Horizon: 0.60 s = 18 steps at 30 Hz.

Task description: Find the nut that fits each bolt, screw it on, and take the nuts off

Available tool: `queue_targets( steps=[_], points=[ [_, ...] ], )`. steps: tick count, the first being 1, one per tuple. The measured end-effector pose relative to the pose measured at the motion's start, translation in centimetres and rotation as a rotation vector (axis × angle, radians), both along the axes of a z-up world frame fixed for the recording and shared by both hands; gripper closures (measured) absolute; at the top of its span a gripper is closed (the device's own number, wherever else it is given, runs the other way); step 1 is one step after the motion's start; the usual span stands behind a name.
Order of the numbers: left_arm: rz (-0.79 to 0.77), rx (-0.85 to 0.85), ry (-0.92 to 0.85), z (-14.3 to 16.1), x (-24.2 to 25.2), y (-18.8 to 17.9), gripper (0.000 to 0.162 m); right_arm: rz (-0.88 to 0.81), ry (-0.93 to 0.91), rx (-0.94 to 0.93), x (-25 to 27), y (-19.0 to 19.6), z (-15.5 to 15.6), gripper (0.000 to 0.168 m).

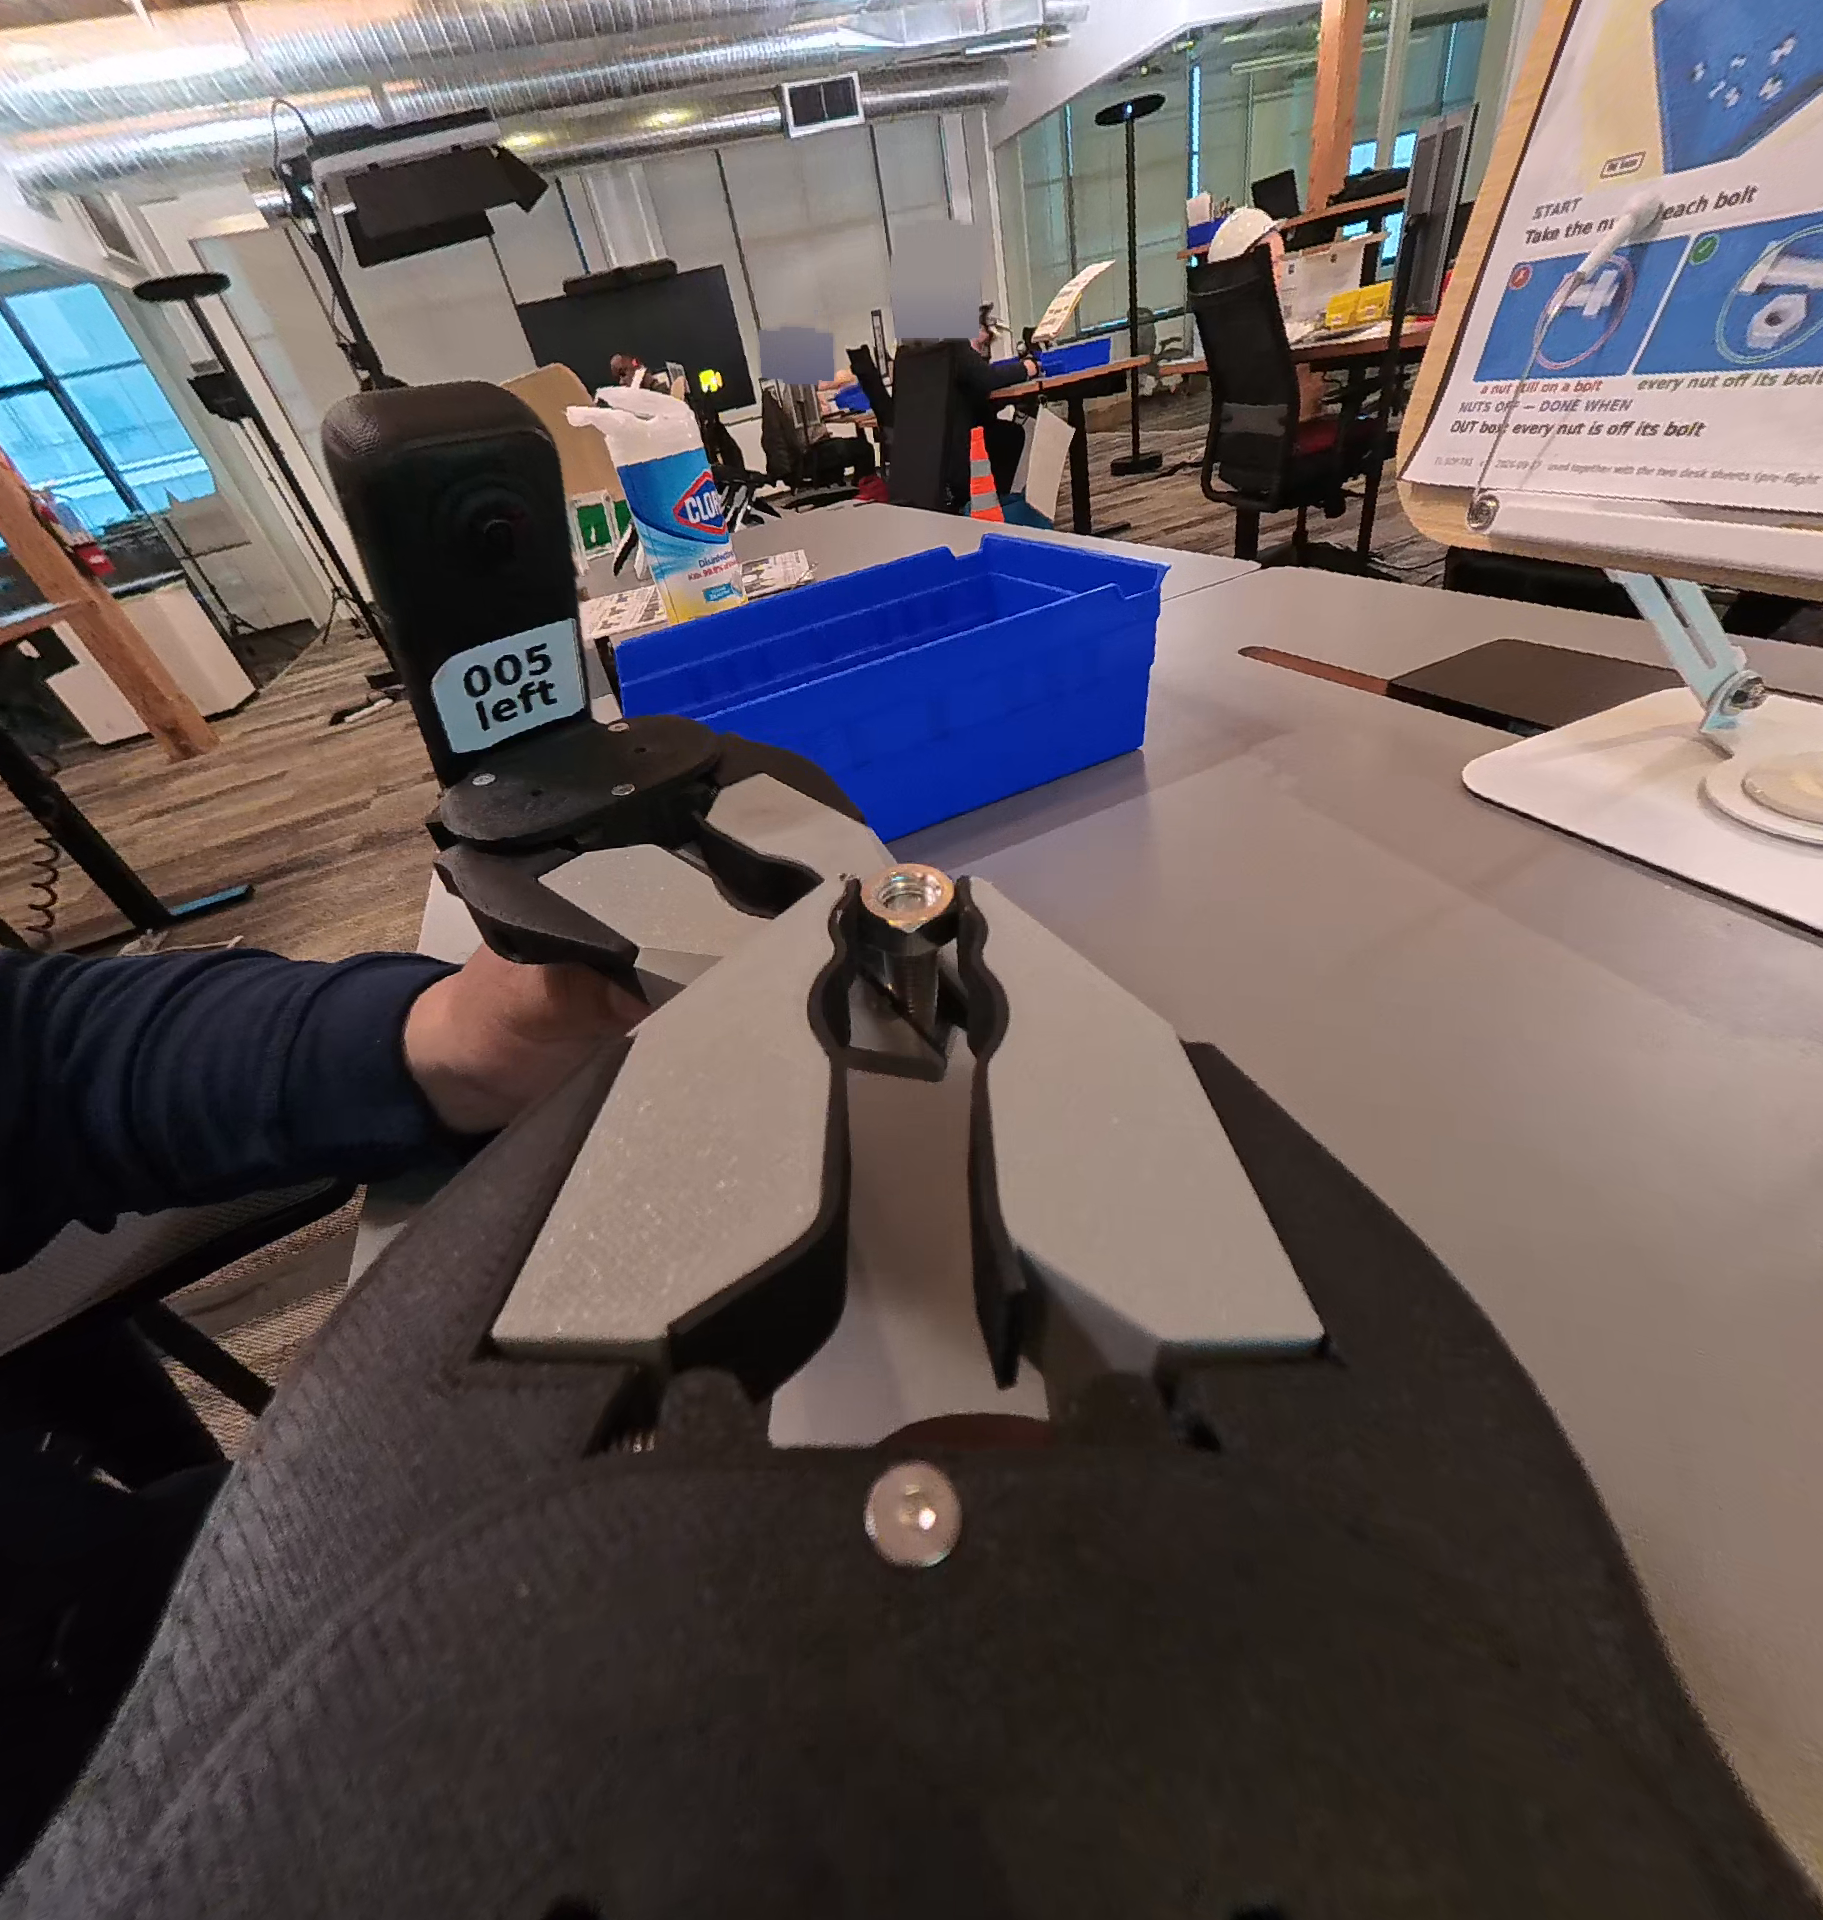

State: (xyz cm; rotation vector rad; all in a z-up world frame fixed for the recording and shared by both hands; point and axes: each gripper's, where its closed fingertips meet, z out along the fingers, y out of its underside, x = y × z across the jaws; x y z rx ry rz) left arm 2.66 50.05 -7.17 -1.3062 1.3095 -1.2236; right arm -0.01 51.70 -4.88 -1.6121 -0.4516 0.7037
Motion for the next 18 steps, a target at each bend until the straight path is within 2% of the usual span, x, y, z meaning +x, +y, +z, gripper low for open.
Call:
queue_targets(
  steps=[8, 12, 18],
  points=[
    [0.024, -0.004, -0.008, 0.2, -0.2, 0.5, 0.155, -0.017, 0.001, 0.011, 0.3, 0.1, 0.2, 0.154],
    [0.056, -0.005, -0.014, 0.3, -0.4, 1.2, 0.155, -0.015, 0.017, 0.000, 0.3, 0.0, 0.2, 0.144],
    [0.109, -0.032, 0.000, 0.0, -0.7, 2.4, 0.155, -0.042, 0.008, 0.025, 0.5, 0.1, 0.5, 0.142]
  ],
)
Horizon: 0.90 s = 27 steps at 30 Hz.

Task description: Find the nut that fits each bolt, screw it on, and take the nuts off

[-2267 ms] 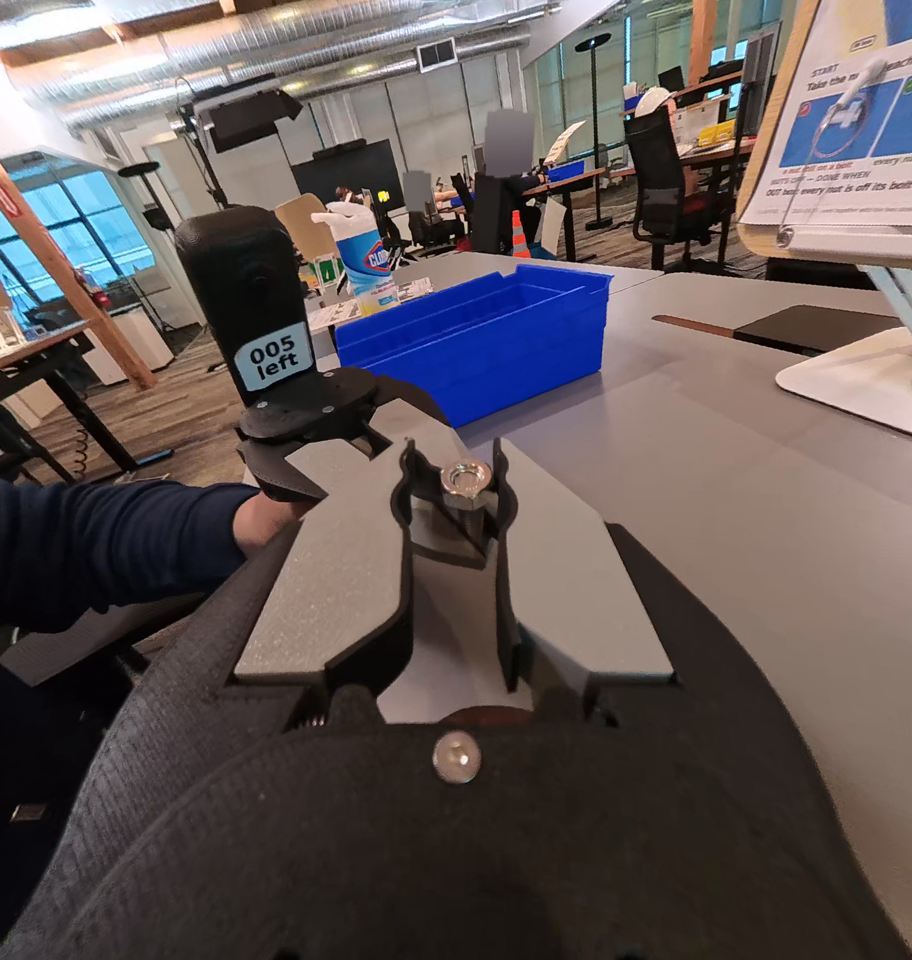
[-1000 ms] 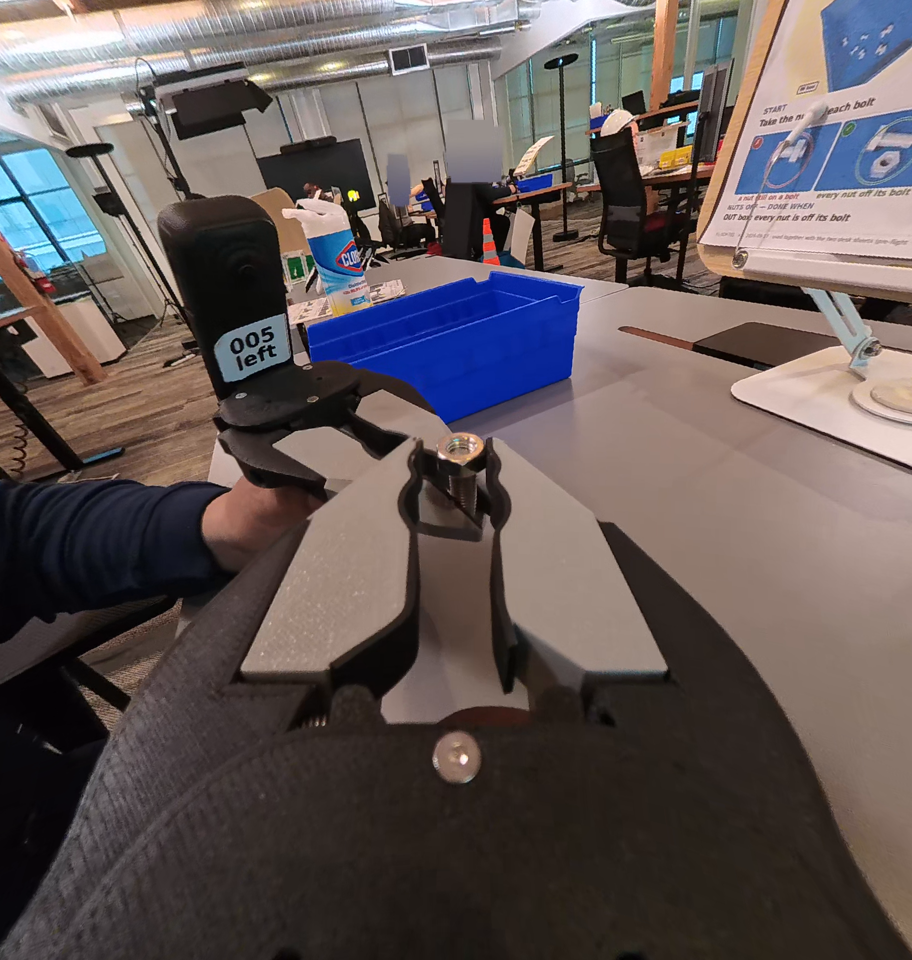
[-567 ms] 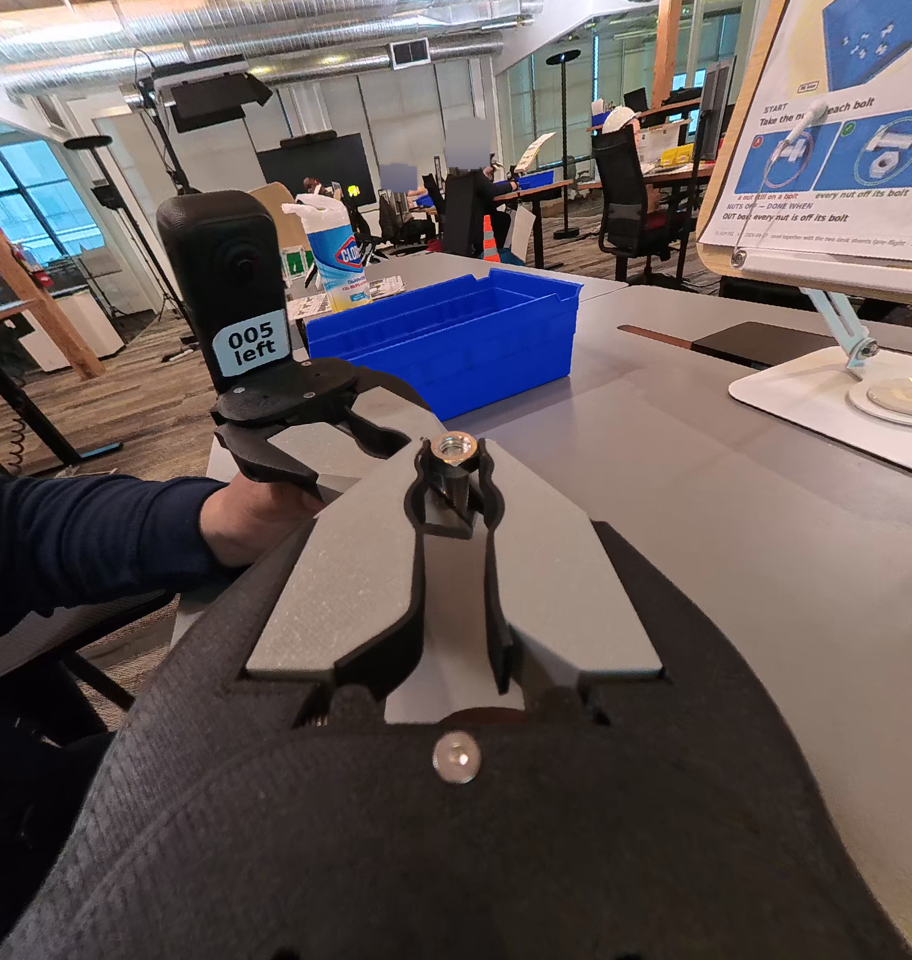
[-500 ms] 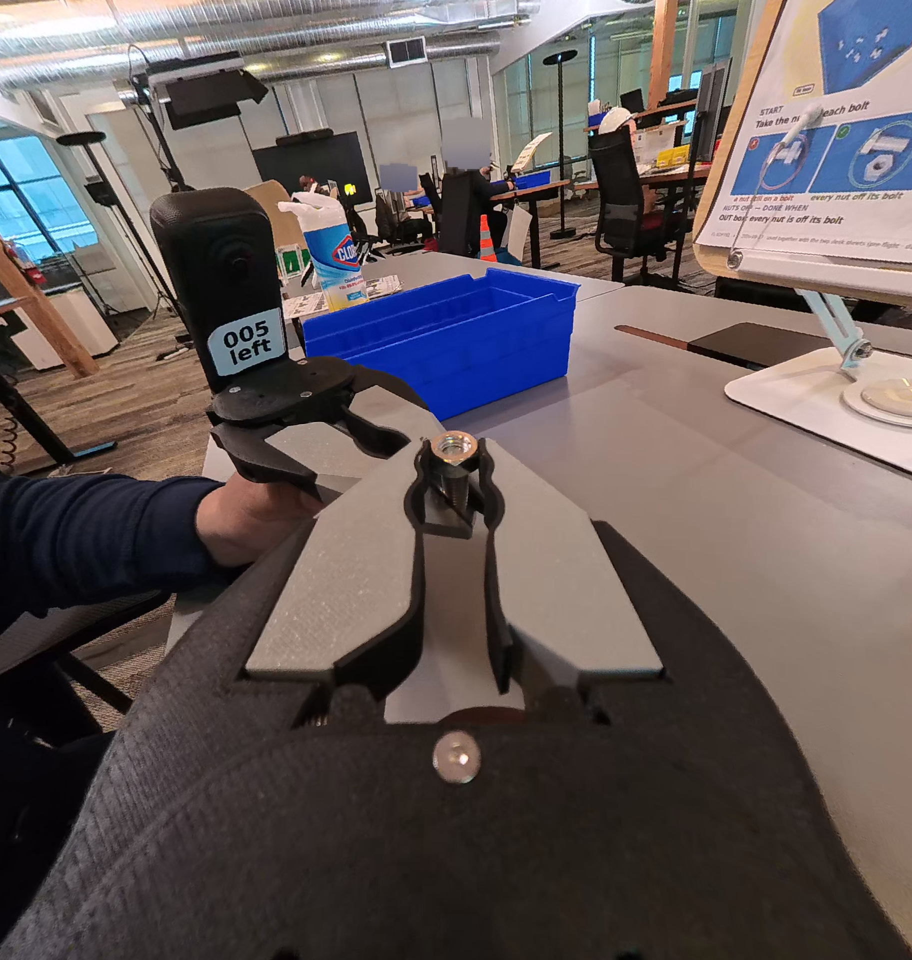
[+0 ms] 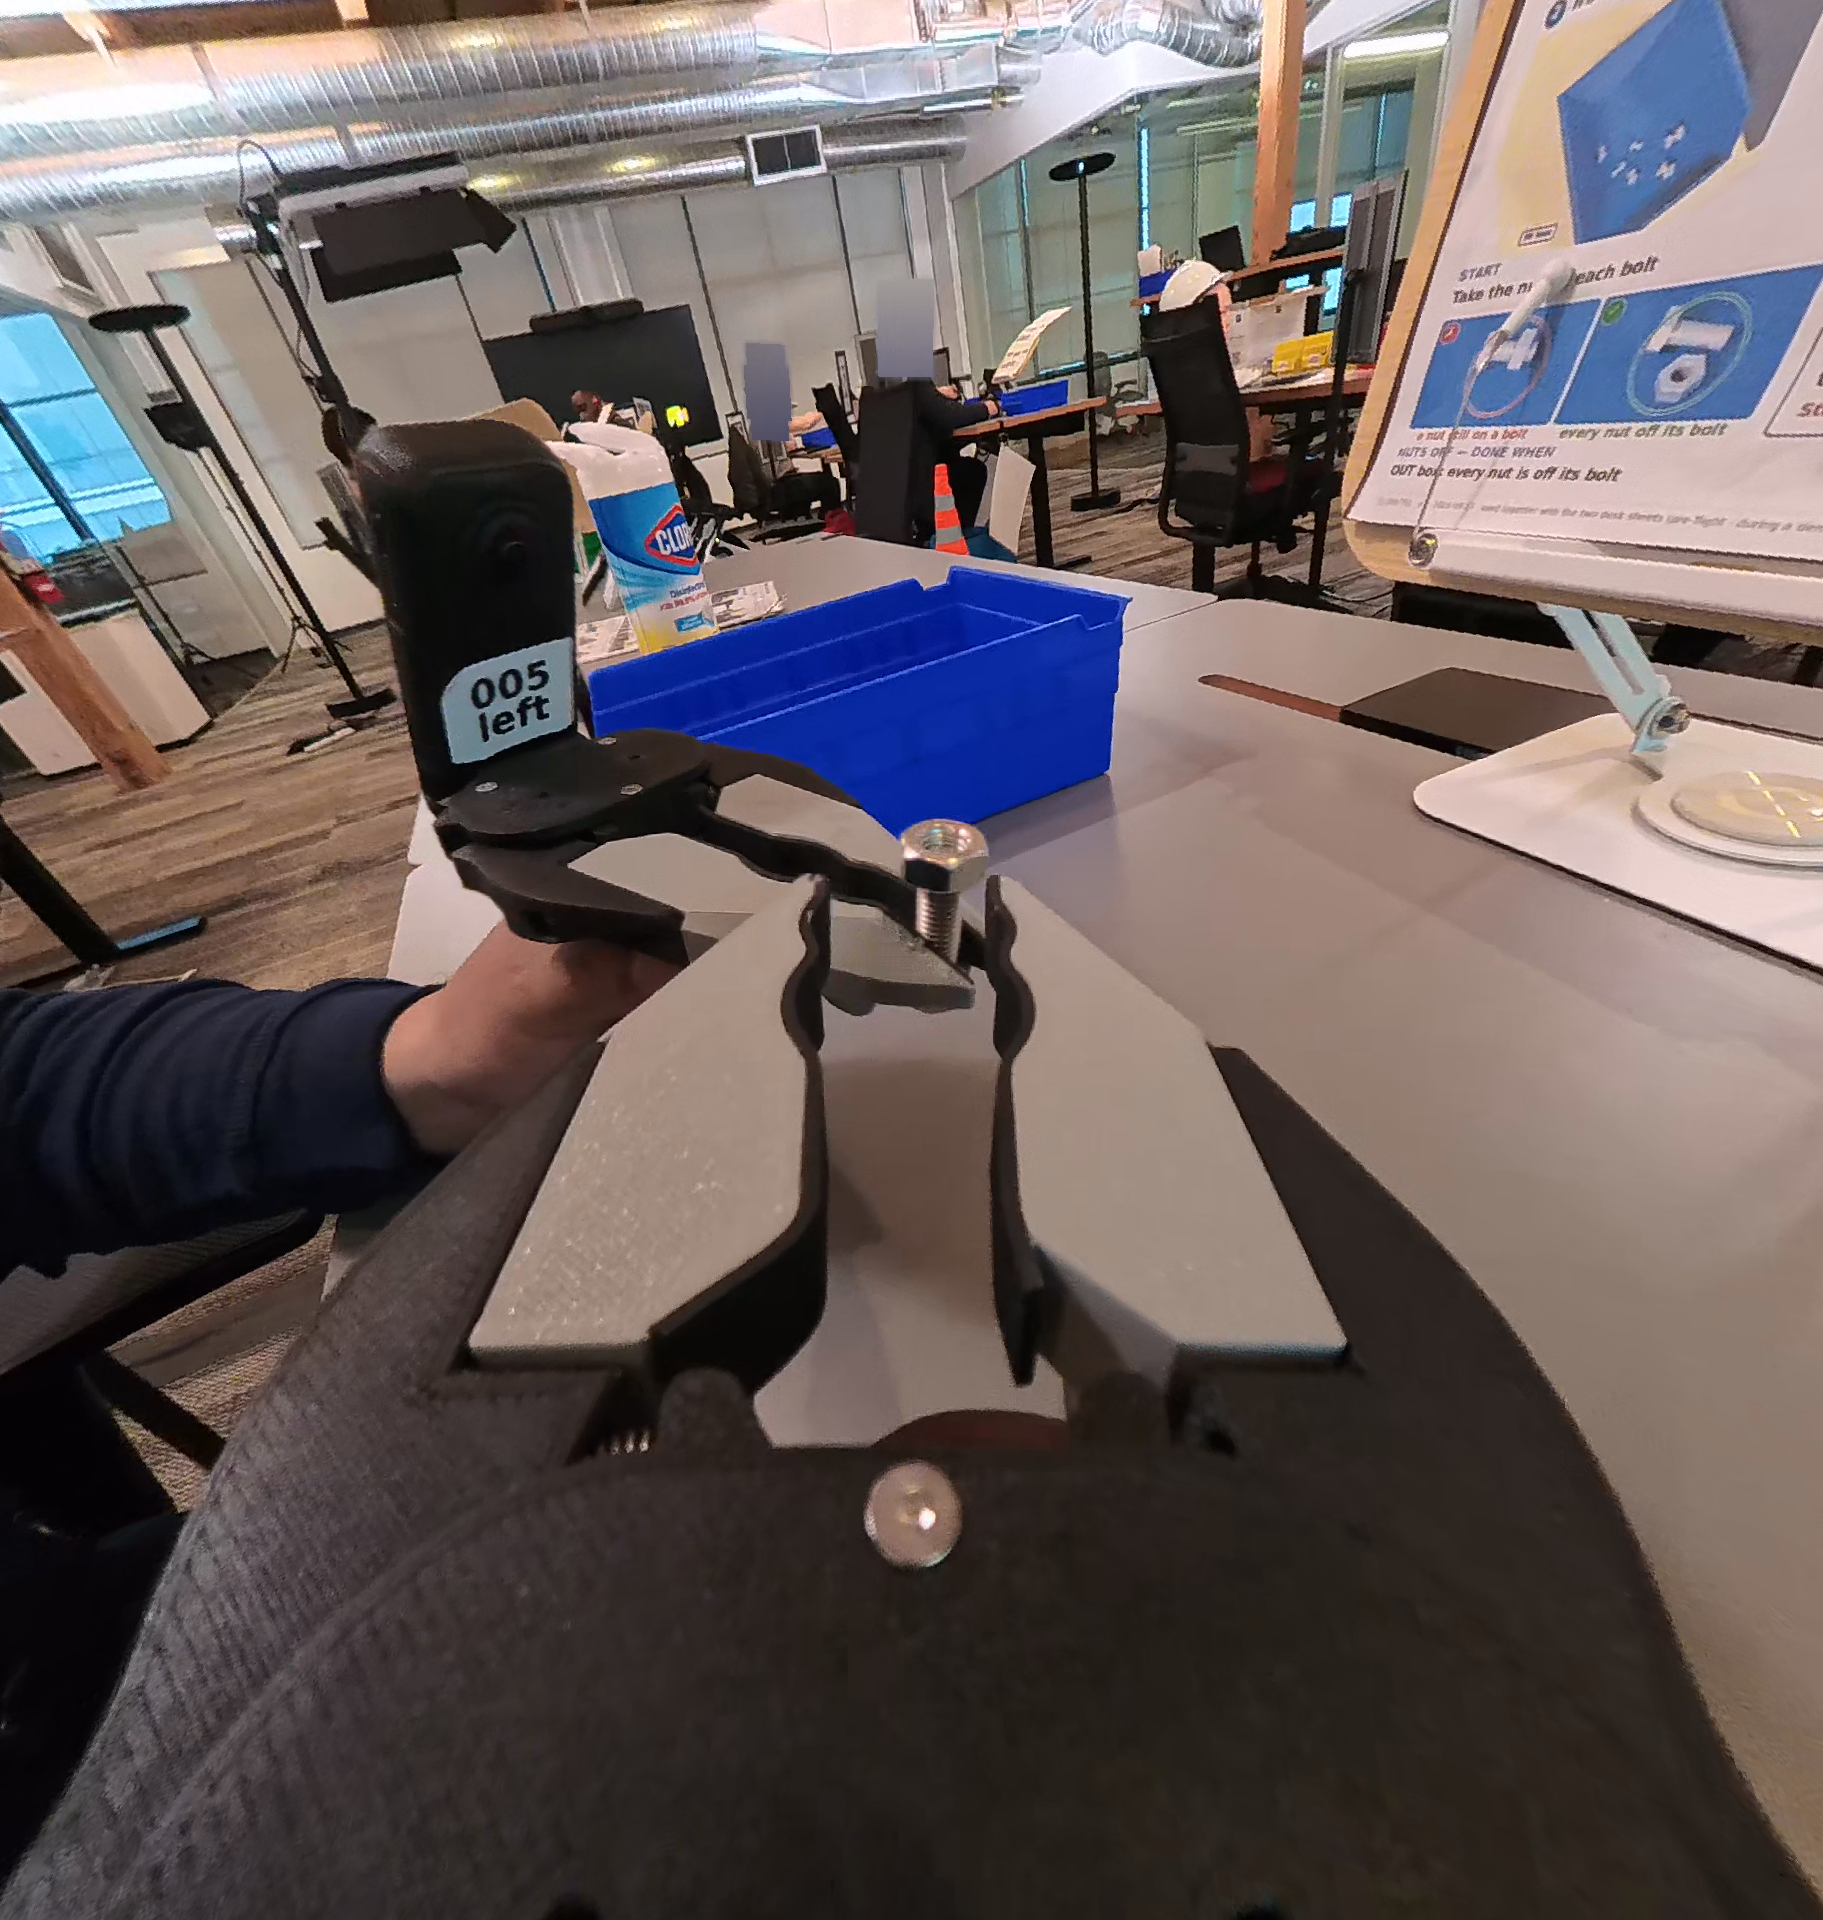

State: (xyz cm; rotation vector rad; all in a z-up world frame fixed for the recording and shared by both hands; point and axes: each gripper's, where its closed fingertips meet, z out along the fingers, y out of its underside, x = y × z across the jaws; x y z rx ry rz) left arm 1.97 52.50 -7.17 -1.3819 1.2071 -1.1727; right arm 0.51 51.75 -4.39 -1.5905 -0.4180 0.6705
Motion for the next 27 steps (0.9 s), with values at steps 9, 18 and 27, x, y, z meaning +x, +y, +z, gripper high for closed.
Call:
queue_targets(
  steps=[9, 18, 27],
  points=[
    [-0.101, 0.060, 0.022, -0.3, 1.0, -2.9, 0.155, 0.014, -0.034, 0.007, -0.9, 0.0, -0.4, 0.151],
    [-0.123, 0.028, 0.006, -0.1, 1.0, -2.9, 0.155, 0.041, 0.000, -0.011, -0.7, -0.2, -0.3, 0.152],
    [-0.083, 0.030, 0.001, 0.0, 0.7, -2.1, 0.155, 0.026, 0.019, -0.025, -0.4, 0.1, -0.3, 0.141]
  ],
)
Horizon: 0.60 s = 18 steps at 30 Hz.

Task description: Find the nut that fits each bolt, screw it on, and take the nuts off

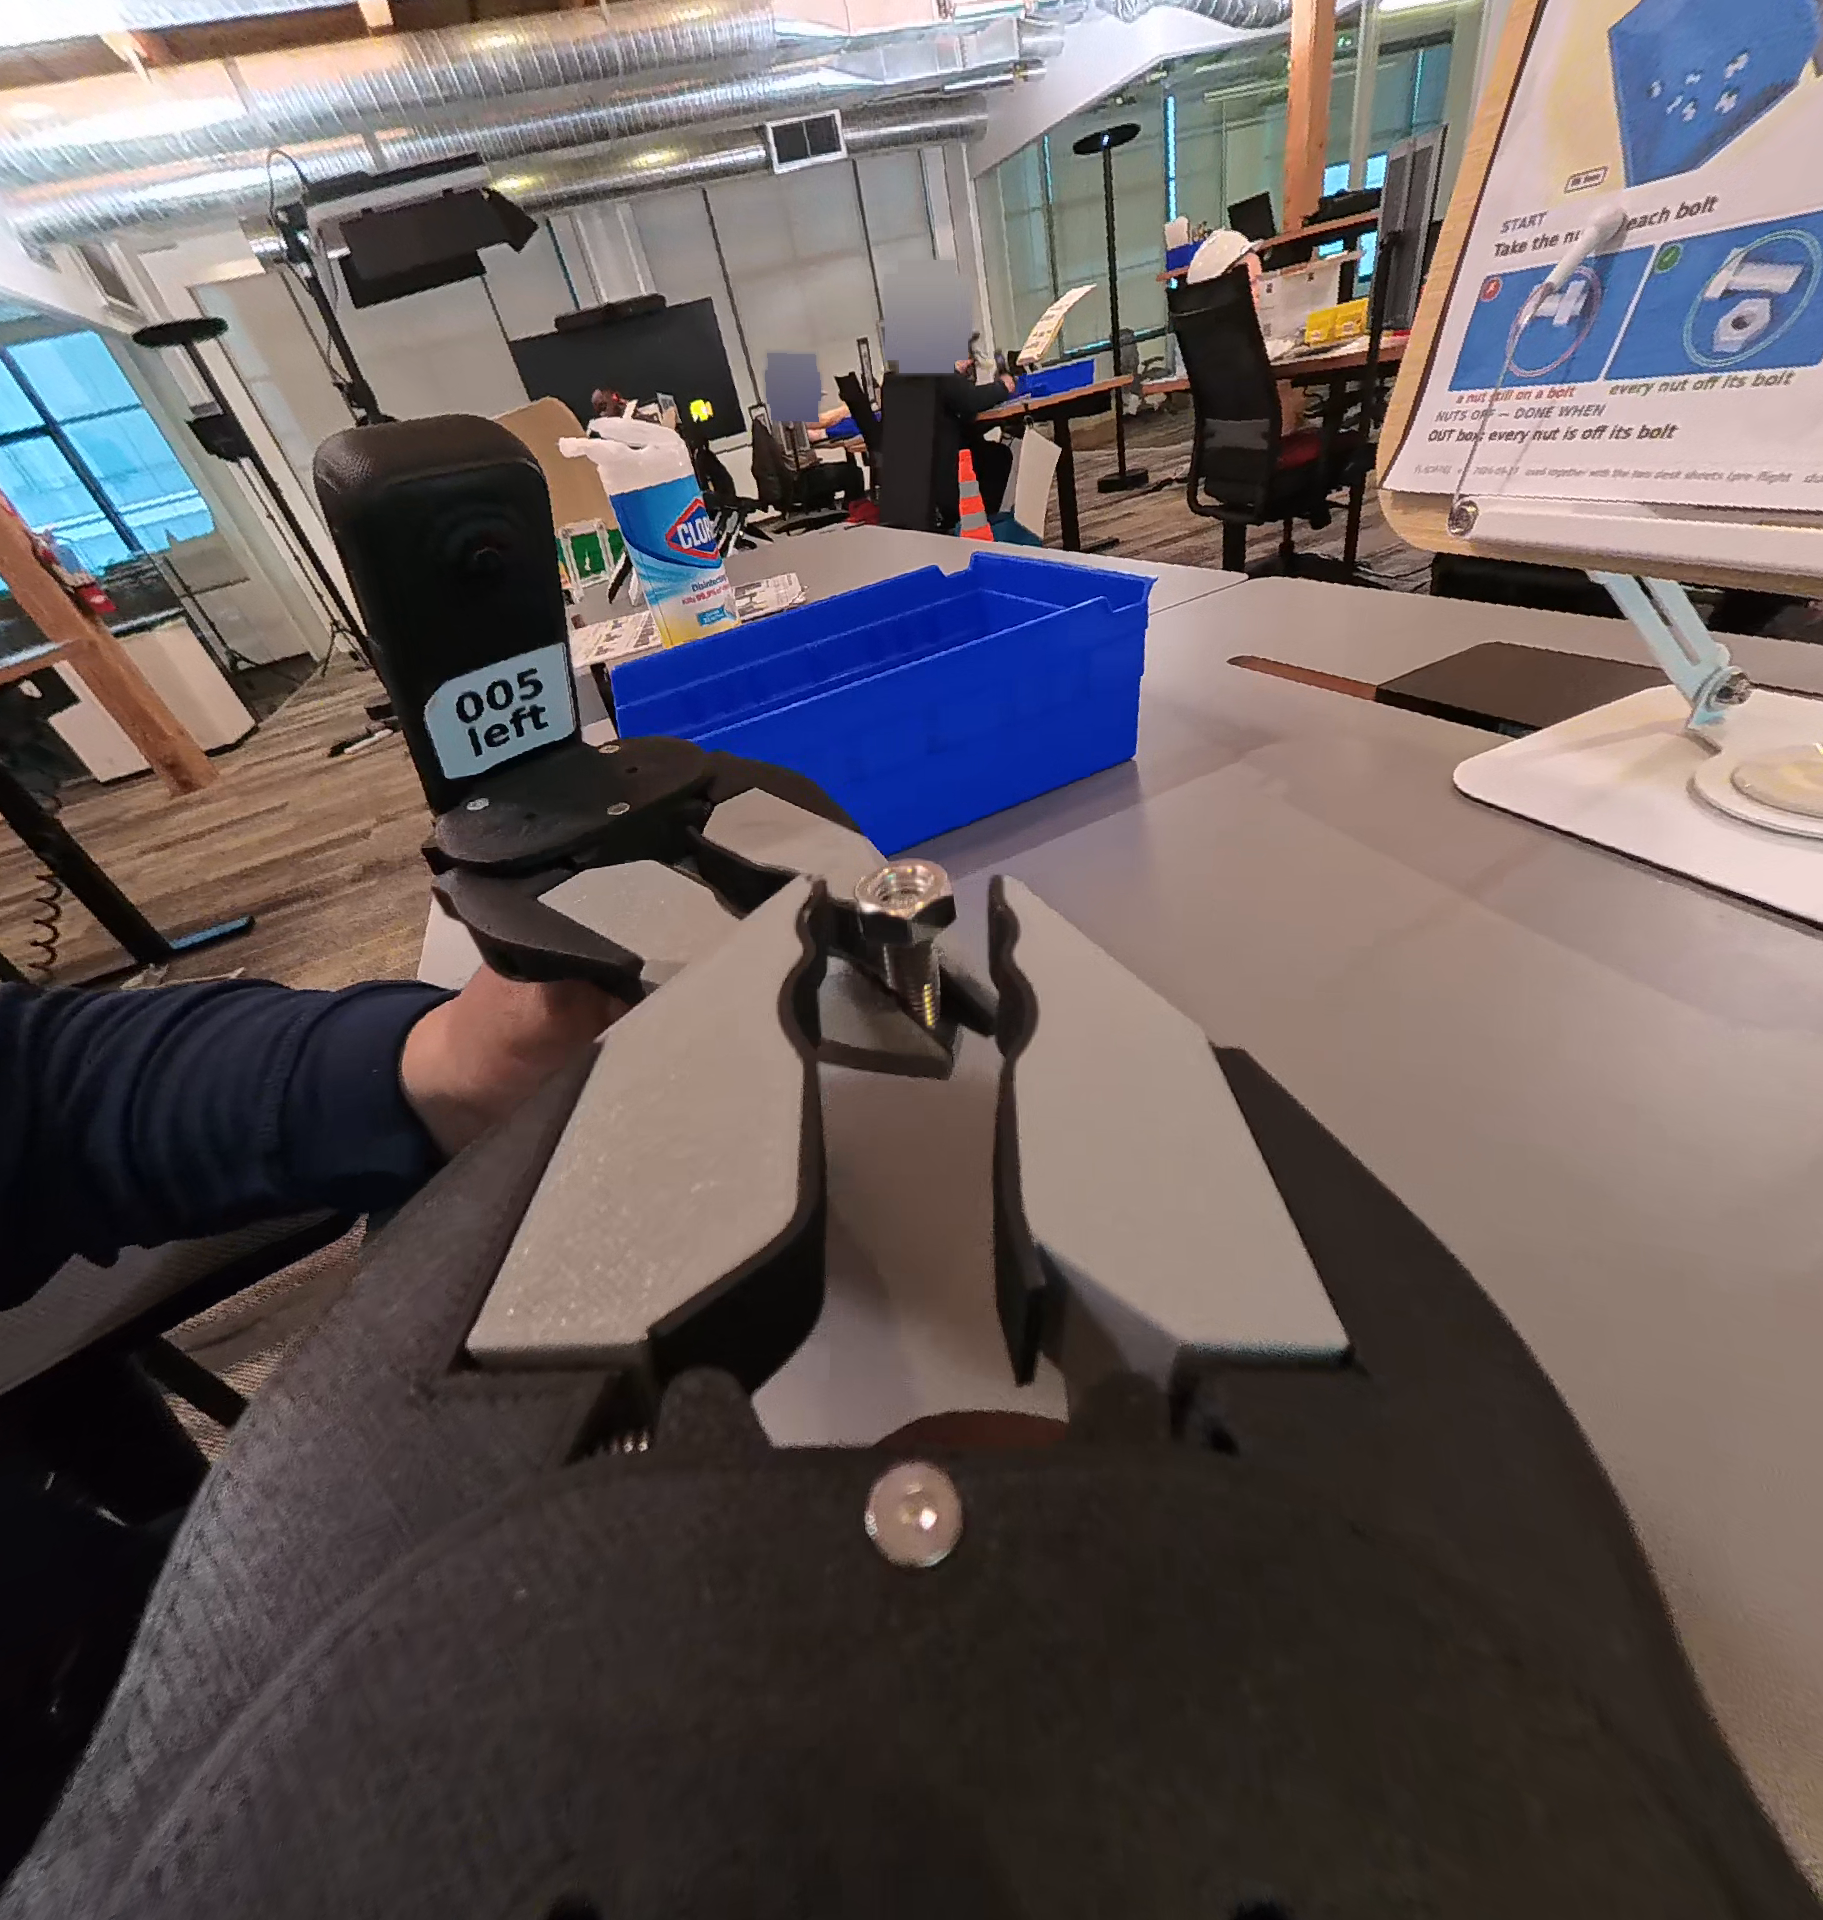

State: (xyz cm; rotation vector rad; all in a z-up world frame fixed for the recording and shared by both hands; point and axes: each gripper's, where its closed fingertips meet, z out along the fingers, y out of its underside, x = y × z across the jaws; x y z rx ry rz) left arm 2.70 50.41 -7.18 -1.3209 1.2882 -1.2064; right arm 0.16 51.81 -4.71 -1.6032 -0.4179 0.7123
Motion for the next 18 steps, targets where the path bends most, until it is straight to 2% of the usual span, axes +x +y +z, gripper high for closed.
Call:
queue_targets(
  steps=[3, 9, 15, 18],
  points=[
    [0.031, -0.006, -0.002, 0.0, -0.2, 0.7, 0.155, -0.016, -0.008, 0.002, 0.2, 0.1, -0.1, 0.136],
    [0.090, -0.006, 0.021, -0.3, -0.4, 1.9, 0.155, -0.047, -0.053, 0.031, 0.2, 0.1, 0.0, 0.138],
    [0.043, 0.030, 0.037, -0.5, 0.1, 0.5, 0.155, -0.040, -0.066, 0.027, -0.4, 0.2, -0.3, 0.141],
    [0.012, 0.043, 0.035, -0.5, 0.3, -0.3, 0.155, -0.031, -0.071, 0.024, -0.5, 0.1, -0.5, 0.150]
  ],
)
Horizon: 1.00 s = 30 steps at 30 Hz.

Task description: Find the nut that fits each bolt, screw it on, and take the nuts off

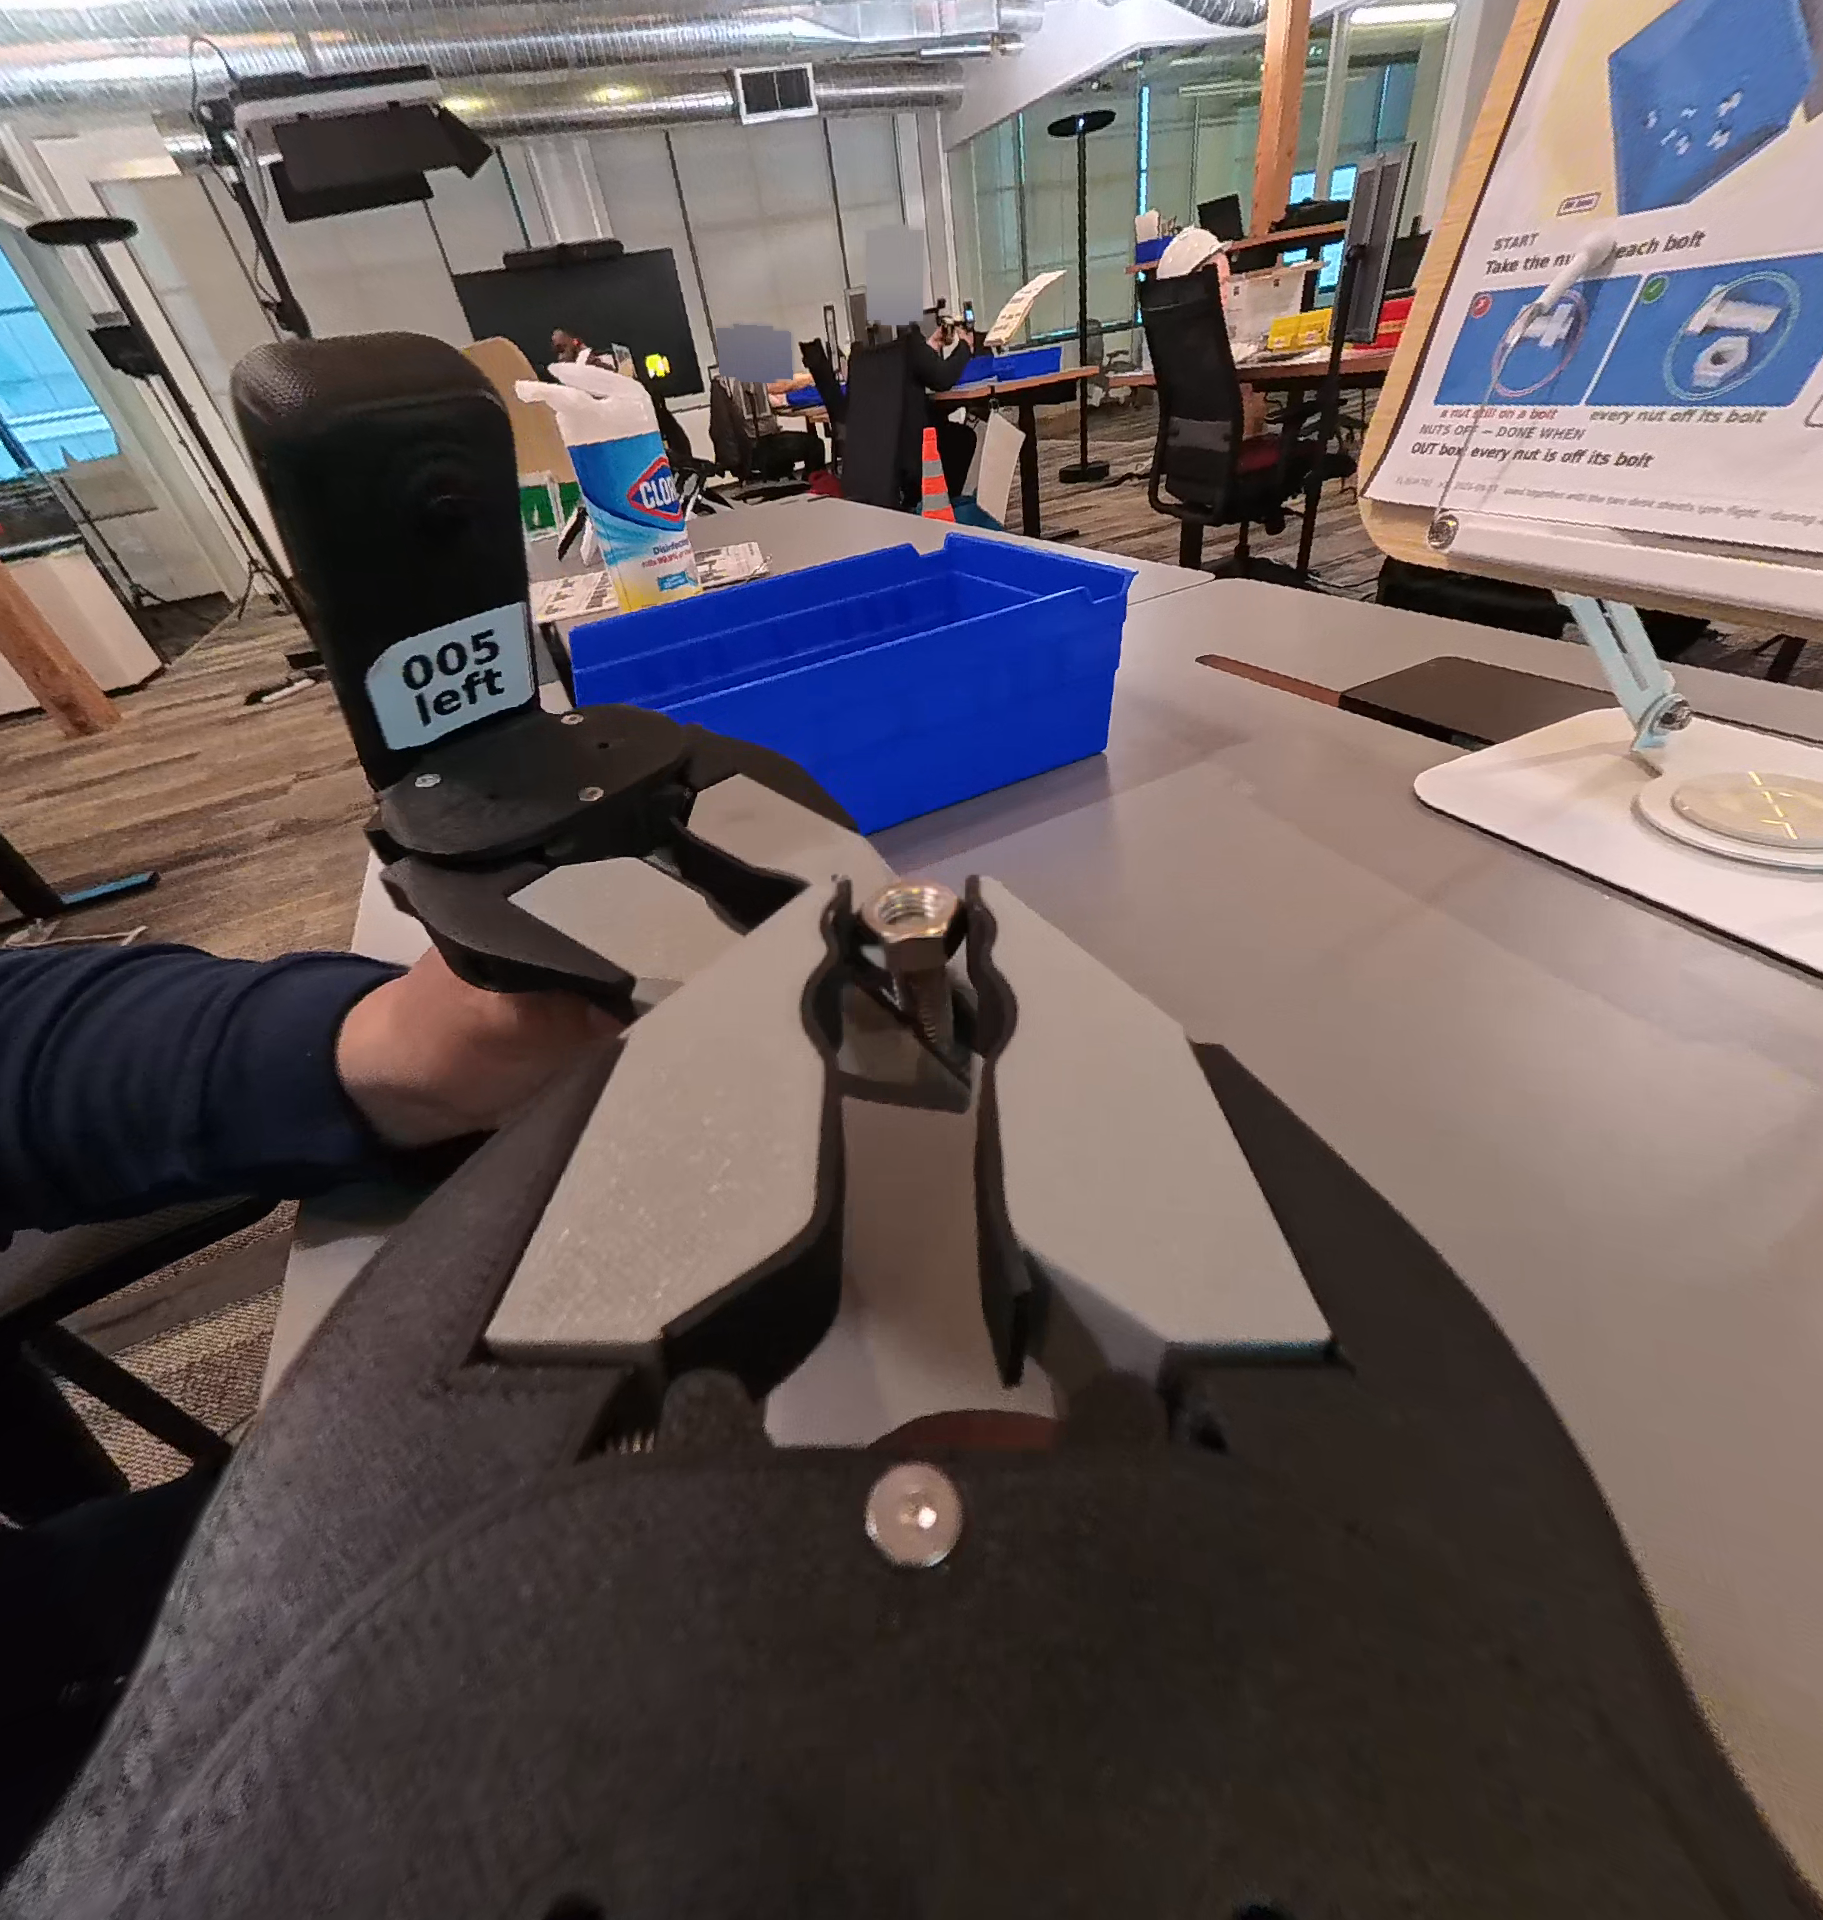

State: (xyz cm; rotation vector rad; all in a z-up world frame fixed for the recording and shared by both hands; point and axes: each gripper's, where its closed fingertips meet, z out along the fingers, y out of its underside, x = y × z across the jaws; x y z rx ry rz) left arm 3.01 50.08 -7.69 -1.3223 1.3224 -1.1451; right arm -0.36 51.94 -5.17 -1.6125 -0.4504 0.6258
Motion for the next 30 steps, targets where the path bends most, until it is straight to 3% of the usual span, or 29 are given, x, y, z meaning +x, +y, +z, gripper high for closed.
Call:
queue_targets(
  steps=[11, 15, 18, 22, 24, 26, 30],
  points=[
    [0.000, -0.045, 0.001, -0.2, -0.1, 0.6, 0.155, -0.035, 0.056, 0.059, 1.8, -0.3, 2.0, 0.151],
    [0.012, -0.040, 0.019, -0.7, -0.1, 1.0, 0.155, 0.019, -0.029, 0.029, 0.8, -0.9, 1.2, 0.151],
    [0.008, -0.045, 0.036, -1.1, -0.1, 1.0, 0.155, -0.003, -0.044, 0.075, 1.3, -2.6, 4.0, 0.151],
    [-0.014, -0.054, 0.050, -1.4, 0.0, 0.6, 0.155, -0.248, -0.116, 0.190, 8.7, -6.3, 10.7, 0.151],
    [-0.035, -0.053, 0.057, -1.5, 0.1, 0.0, 0.155, -0.454, -0.208, 0.132, 15.2, -7.2, 11.2, 0.151],
    [-0.053, -0.040, 0.063, -1.5, 0.3, -0.5, 0.155, -0.595, -0.267, -0.023, 21.5, -7.2, 8.6, 0.151],
    [-0.070, 0.008, 0.078, -1.8, 0.5, -1.2, 0.155, -0.636, -0.280, -0.483, 29.5, -4.7, -3.1, 0.151]
  ],
)
